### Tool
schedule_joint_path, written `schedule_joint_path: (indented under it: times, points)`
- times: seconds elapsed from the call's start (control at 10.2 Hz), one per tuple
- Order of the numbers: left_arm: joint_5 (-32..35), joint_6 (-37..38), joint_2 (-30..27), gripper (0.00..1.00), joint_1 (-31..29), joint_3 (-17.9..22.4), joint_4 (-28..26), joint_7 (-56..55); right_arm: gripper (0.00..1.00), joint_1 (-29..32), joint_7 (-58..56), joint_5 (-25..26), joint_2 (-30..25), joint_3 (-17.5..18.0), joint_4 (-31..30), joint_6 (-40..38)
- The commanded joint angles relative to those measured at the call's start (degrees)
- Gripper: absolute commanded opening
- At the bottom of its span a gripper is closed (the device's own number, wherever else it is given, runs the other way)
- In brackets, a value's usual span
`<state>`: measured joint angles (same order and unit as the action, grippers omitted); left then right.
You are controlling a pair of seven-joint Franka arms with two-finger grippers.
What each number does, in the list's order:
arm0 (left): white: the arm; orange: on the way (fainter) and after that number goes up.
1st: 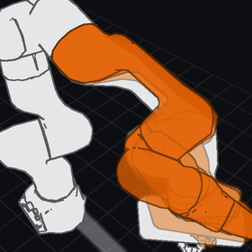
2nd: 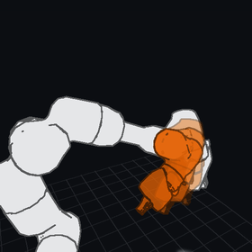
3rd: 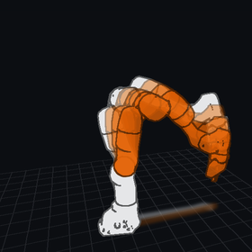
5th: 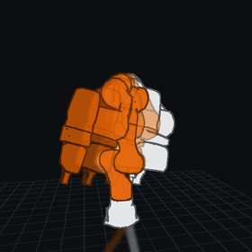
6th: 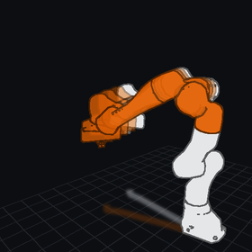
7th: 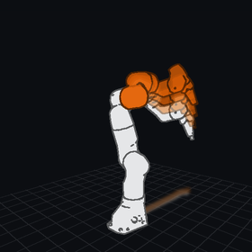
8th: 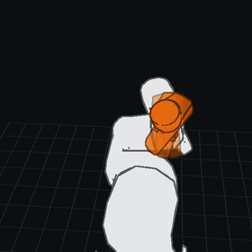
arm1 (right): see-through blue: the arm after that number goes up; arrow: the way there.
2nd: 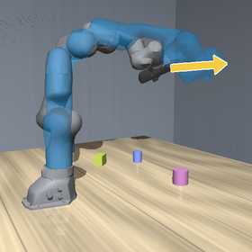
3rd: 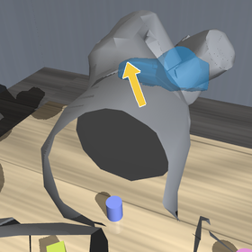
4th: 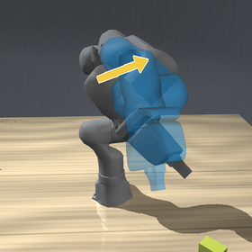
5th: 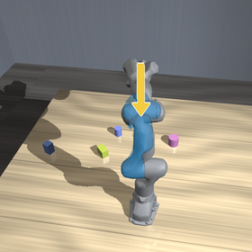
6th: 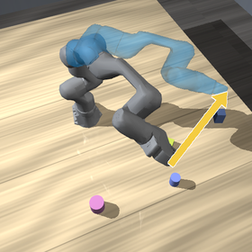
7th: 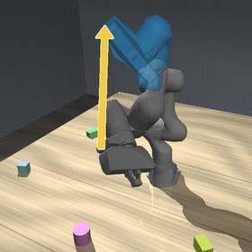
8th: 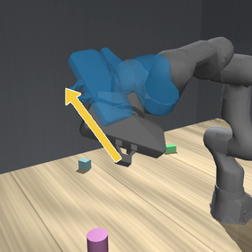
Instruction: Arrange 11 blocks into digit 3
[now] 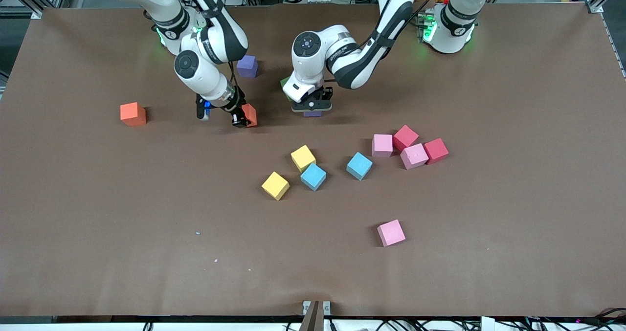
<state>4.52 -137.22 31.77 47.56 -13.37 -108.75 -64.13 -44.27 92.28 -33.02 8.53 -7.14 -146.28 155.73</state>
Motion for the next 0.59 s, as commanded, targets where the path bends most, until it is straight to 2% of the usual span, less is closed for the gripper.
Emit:
schedule_joint_path:
  times: [0.0,0.1,0.29,0.49]
  points:
    - [0.8,1.0,1.1,0.36,1.6,0.7,1.4,-0.3,0.00,-1.1,1.5,-2.0,0.5,-0.2,-0.4,1.8]
    - [0.8,1.0,1.2,0.37,1.7,1.3,1.4,-0.2,0.00,-1.1,1.5,-2.0,1.0,-0.2,-0.4,1.8]
    - [0.8,1.0,1.6,0.47,2.2,1.7,1.4,-0.1,0.00,-1.1,1.6,-2.0,1.1,-0.2,-0.4,1.9]
    - [0.8,1.0,2.2,0.48,2.4,1.7,1.7,0.0,0.00,-1.1,1.6,-2.0,1.1,-0.2,-0.4,1.9]
